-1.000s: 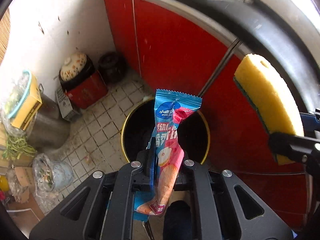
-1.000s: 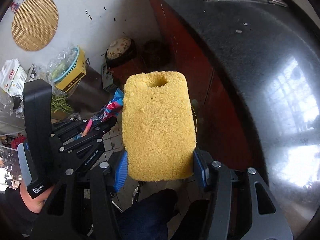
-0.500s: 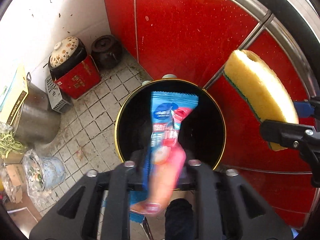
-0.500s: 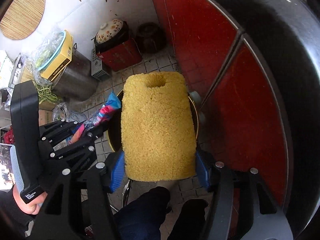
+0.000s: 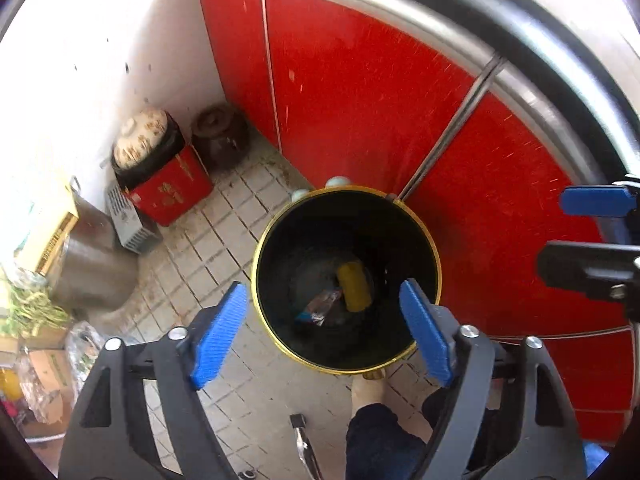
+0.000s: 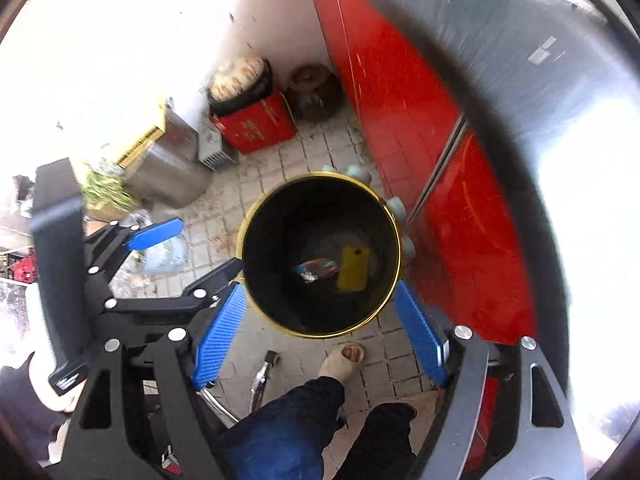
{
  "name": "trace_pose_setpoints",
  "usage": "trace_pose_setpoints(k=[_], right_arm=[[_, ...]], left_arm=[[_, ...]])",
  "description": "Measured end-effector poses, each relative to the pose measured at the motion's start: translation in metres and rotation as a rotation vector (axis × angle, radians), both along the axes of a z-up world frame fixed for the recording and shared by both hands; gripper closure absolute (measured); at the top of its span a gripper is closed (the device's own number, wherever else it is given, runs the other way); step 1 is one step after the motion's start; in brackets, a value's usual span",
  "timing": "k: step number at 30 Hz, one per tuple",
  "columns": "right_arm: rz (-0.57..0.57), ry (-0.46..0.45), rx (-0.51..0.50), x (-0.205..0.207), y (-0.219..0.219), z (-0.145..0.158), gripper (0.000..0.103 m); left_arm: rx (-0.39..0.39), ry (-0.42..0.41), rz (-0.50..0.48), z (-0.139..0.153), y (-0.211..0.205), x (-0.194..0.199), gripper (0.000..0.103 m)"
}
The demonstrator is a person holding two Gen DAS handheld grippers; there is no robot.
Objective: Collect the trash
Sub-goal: 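Move both open tools back over the countertop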
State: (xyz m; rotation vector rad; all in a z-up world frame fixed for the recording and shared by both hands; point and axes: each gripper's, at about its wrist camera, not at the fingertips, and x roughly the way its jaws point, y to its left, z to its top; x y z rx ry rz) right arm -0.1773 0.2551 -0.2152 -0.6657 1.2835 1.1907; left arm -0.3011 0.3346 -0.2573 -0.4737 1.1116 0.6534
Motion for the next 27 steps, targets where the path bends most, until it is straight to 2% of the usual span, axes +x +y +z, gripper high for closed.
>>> trace_pose_setpoints(k=[4, 6, 9, 11, 15, 21, 27], right_arm=[[-0.068, -0.028, 0.128, 0.017, -0.047, 0.080, 0.018], [-0.134, -0.068, 0.181, 0.033, -0.079, 0.117, 0.016], [-0.307, -0.159, 0.245, 0.071, -0.147, 0.170, 0.013], [-0.414, -0.224, 0.271, 0.094, -0.192, 0.192, 0.013], [-0.674, -0.317, 0.266, 0.142, -0.292, 0.219, 0.012], [-1.009, -0.372, 0.224, 0.182, -0.431, 0.227, 0.012], [-1.170, -0.358, 0.211, 0.186, -0.516, 0.216, 0.013]], left_arm=[[0.087, -0.016, -0.032, 0.065, -0.028, 0.007, 0.012], [0.099, -0.046, -0.054, 0.095, -0.044, 0.016, 0.009], [0.108, -0.101, -0.148, 0.138, -0.081, 0.049, 0.008], [0.115, -0.130, -0.228, 0.155, -0.108, 0.078, 0.008], [0.112, -0.208, -0.459, 0.185, -0.176, 0.154, 0.008], [0.172, -0.267, -0.789, 0.207, -0.281, 0.240, 0.008], [0.201, -0.272, -0.994, 0.209, -0.360, 0.288, 0.008]])
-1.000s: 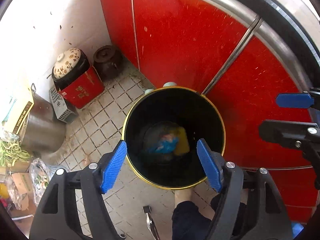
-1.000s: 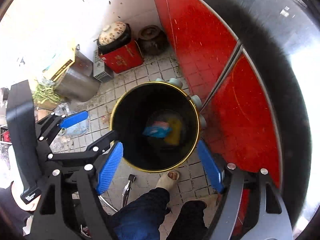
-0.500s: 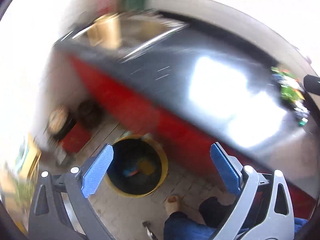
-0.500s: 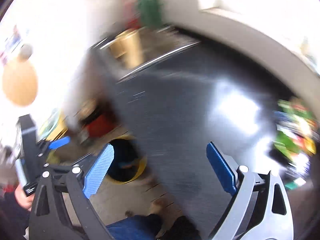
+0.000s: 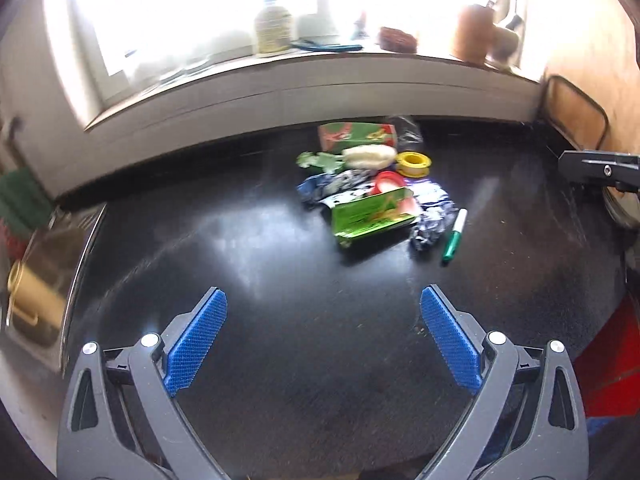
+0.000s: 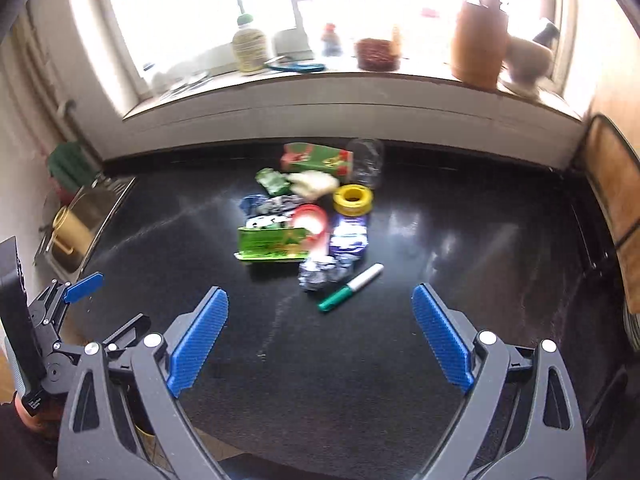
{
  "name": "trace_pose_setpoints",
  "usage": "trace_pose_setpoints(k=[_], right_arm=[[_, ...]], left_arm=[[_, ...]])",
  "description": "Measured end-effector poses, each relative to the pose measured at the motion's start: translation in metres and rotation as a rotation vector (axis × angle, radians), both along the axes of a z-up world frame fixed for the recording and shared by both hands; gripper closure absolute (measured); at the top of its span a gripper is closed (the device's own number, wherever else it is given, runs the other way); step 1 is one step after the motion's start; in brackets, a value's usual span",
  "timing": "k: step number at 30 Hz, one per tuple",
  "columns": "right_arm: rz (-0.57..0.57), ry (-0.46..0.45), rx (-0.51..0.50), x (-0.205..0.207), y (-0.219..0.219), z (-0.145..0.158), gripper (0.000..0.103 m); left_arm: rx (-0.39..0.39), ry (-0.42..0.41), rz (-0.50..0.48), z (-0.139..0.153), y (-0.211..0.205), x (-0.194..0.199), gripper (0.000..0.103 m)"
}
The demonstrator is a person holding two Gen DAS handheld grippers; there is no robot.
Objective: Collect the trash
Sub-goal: 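Move both open tools back over the countertop, then grasp the green juice carton with left tool while right tool grasps clear cup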
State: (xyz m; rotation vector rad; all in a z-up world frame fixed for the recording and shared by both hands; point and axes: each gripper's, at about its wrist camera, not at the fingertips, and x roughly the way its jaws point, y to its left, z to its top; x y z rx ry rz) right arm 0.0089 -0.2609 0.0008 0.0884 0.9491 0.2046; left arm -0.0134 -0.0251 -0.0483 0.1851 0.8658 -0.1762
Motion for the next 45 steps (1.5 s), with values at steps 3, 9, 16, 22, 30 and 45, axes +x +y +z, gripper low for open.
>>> trace_pose_setpoints(k=[3, 9, 16, 22, 30, 45], right_arm=[[-0.026, 0.002, 0.021, 0.003, -0.016, -0.005, 0.013], [-0.041, 0.017, 0.050, 0.024, -0.024, -0.013, 0.013], [-0.033, 0.076, 0.046, 0.074, -0.030, -0.042, 0.013], [-0.035, 0.119, 0.042, 0.142, -0.033, -0.069, 0.013], [-0.023, 0.209, 0.048, 0.249, -0.028, -0.125, 0.022], [0.051, 0.274, 0.123, 0.292, -0.019, -0.159, 0.062]], left_arm=[[0.025, 0.003, -0.055, -0.002, -0.019, 0.012, 0.008], [0.064, -0.002, -0.130, -0.013, -0.032, 0.033, 0.008], [0.158, -0.038, -0.265, -0.041, -0.058, 0.074, 0.008], [0.220, -0.029, -0.334, -0.071, -0.076, 0.116, 0.008], [0.248, 0.030, -0.405, -0.106, -0.088, 0.136, 0.018], [0.237, 0.073, -0.391, -0.111, -0.094, 0.134, 0.071]])
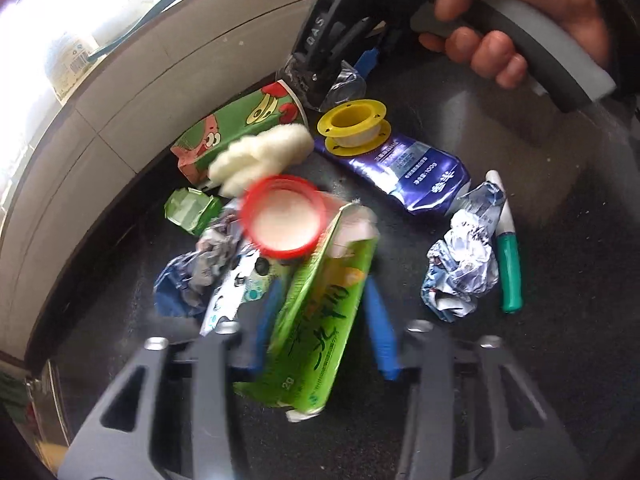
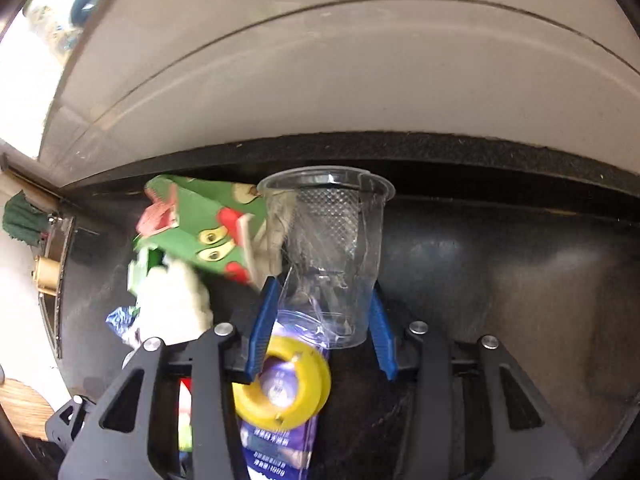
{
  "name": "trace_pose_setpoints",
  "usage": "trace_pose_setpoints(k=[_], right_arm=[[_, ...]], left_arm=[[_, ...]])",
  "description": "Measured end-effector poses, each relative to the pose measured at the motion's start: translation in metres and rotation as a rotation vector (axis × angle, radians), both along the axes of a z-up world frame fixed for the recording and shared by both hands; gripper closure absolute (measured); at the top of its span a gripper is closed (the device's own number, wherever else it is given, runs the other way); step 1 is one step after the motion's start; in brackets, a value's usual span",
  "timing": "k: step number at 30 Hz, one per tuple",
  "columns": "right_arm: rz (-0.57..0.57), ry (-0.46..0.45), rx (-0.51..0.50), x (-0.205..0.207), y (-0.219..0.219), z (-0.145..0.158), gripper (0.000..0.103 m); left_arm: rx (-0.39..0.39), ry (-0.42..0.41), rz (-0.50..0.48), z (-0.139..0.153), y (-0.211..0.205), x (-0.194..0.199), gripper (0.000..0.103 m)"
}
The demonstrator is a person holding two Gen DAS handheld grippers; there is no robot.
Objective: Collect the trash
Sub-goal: 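Grasp the green juice carton with left tool while right tool grasps clear cup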
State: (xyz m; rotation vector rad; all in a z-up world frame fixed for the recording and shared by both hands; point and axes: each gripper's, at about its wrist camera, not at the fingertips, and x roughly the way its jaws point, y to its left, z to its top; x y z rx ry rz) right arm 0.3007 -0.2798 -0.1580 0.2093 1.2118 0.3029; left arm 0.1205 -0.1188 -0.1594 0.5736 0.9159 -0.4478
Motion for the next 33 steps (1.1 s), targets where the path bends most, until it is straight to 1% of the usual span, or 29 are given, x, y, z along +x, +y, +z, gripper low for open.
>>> trace_pose_setpoints(k=[2, 4, 7, 11, 12, 13, 15, 17, 18, 20, 23, 24, 27, 33], right_arm=[[-0.014, -0.024, 0.000, -0.012, -0.005, 0.011, 0.063], [-0.027, -0.044, 0.007, -0.024, -0.010, 0.023, 0.063], [-0.045, -0.090, -0.004, -0.048, -0.018, 0.048, 0.063], [-0.071, -0.140, -0.034, -0.077, -0.020, 0.074, 0.063], [-0.070, -0.150, -0.049, -0.090, -0.020, 0.079, 0.063], [-0.066, -0.155, -0.059, -0.099, -0.019, 0.083, 0.063], [-0.061, -0.162, -0.071, -0.127, -0.017, 0.087, 0.063], [-0.057, -0.161, -0.091, -0.148, -0.018, 0.087, 0.063], [-0.055, -0.156, -0.090, -0.160, -0.018, 0.087, 0.063], [-0.068, -0.144, -0.069, -0.176, -0.020, 0.086, 0.063], [-0.092, -0.140, -0.065, -0.200, -0.027, 0.085, 0.063], [-0.100, -0.137, -0.066, -0.207, -0.028, 0.085, 0.063], [-0.106, -0.147, -0.078, -0.220, -0.025, 0.087, 0.063], [-0.093, -0.177, -0.088, -0.237, -0.020, 0.098, 0.063]], left_arm=[[-0.030, 0.033, 0.032, 0.006, 0.002, 0.000, 0.076], [-0.075, 0.070, 0.078, 0.014, 0.006, -0.001, 0.078], [-0.168, 0.122, 0.151, 0.031, 0.016, -0.005, 0.078], [-0.236, 0.139, 0.235, 0.051, 0.024, -0.019, 0.079], [-0.249, 0.143, 0.255, 0.055, 0.027, -0.023, 0.079], [-0.263, 0.144, 0.282, 0.060, 0.030, -0.028, 0.079], [-0.282, 0.139, 0.306, 0.066, 0.033, -0.034, 0.079], [-0.345, 0.147, 0.323, 0.070, 0.039, -0.040, 0.079], [-0.389, 0.163, 0.328, 0.073, 0.042, -0.041, 0.079], [-0.432, 0.163, 0.348, 0.079, 0.046, -0.045, 0.079], [-0.530, 0.189, 0.385, 0.083, 0.057, -0.043, 0.079], [-0.541, 0.190, 0.393, 0.085, 0.059, -0.042, 0.079], [-0.512, 0.153, 0.391, 0.092, 0.059, -0.043, 0.079], [-0.501, 0.125, 0.405, 0.101, 0.065, -0.050, 0.079]])
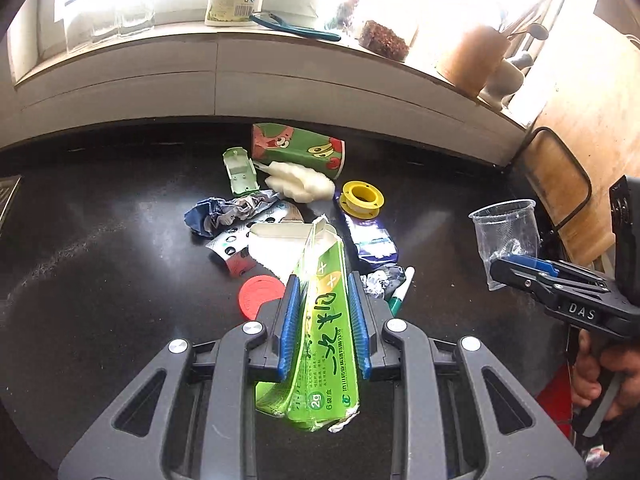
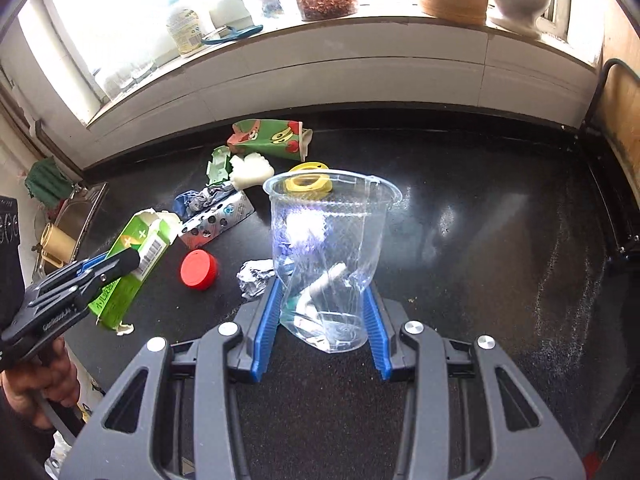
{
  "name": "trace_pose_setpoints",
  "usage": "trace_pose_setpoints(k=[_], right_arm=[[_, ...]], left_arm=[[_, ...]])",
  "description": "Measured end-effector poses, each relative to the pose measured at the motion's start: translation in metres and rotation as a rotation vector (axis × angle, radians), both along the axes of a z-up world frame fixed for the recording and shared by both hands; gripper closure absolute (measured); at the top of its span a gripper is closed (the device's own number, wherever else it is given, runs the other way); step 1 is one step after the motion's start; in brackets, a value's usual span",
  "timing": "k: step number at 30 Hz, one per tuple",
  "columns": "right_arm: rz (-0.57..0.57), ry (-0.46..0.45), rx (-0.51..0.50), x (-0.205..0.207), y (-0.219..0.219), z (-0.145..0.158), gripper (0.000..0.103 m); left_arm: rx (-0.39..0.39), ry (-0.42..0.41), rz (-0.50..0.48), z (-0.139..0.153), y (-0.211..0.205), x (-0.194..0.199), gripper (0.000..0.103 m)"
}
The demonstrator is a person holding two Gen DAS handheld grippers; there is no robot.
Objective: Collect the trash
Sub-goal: 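Grasp the green juice carton with left tool while right tool grasps clear cup, then carry carton and cup over the trash bin and open both tools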
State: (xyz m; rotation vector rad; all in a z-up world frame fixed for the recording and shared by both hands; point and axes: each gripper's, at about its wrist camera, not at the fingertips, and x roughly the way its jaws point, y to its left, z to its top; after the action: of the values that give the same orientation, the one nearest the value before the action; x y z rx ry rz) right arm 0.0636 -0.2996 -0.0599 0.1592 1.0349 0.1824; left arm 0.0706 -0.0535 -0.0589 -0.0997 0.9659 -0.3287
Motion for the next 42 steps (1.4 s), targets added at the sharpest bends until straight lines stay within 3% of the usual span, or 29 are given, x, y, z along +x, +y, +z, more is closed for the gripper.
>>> trace_pose_setpoints(k=[12, 19, 24, 30, 36, 42], right_arm=[[0.058, -0.030, 0.000, -0.014, 0.022, 0.014, 0.063], [0.198, -0.057, 0.000, -0.013, 0.082, 0.027, 0.063], [0.352, -0.065, 0.010, -0.018, 0.155, 0.030, 0.062], [0.616, -0.040, 0.018, -0.050, 0.277, 0.016, 0.062], [0.914, 0.046, 0.028, -0.123, 0.397, -0.021, 0.062], [1.112, 0.125, -0.009, -0.189, 0.482, -0.060, 0.062]], left_arm=[[0.024, -0.025, 0.052, 0.009, 0.021, -0.017, 0.079], [0.070, -0.046, 0.174, 0.016, 0.067, -0.059, 0.079], [0.117, -0.044, 0.321, 0.016, 0.122, -0.105, 0.079], [0.135, 0.002, 0.549, 0.000, 0.202, -0.183, 0.079], [0.122, 0.110, 0.754, -0.039, 0.273, -0.269, 0.079], [0.090, 0.206, 0.900, -0.089, 0.331, -0.338, 0.079]])
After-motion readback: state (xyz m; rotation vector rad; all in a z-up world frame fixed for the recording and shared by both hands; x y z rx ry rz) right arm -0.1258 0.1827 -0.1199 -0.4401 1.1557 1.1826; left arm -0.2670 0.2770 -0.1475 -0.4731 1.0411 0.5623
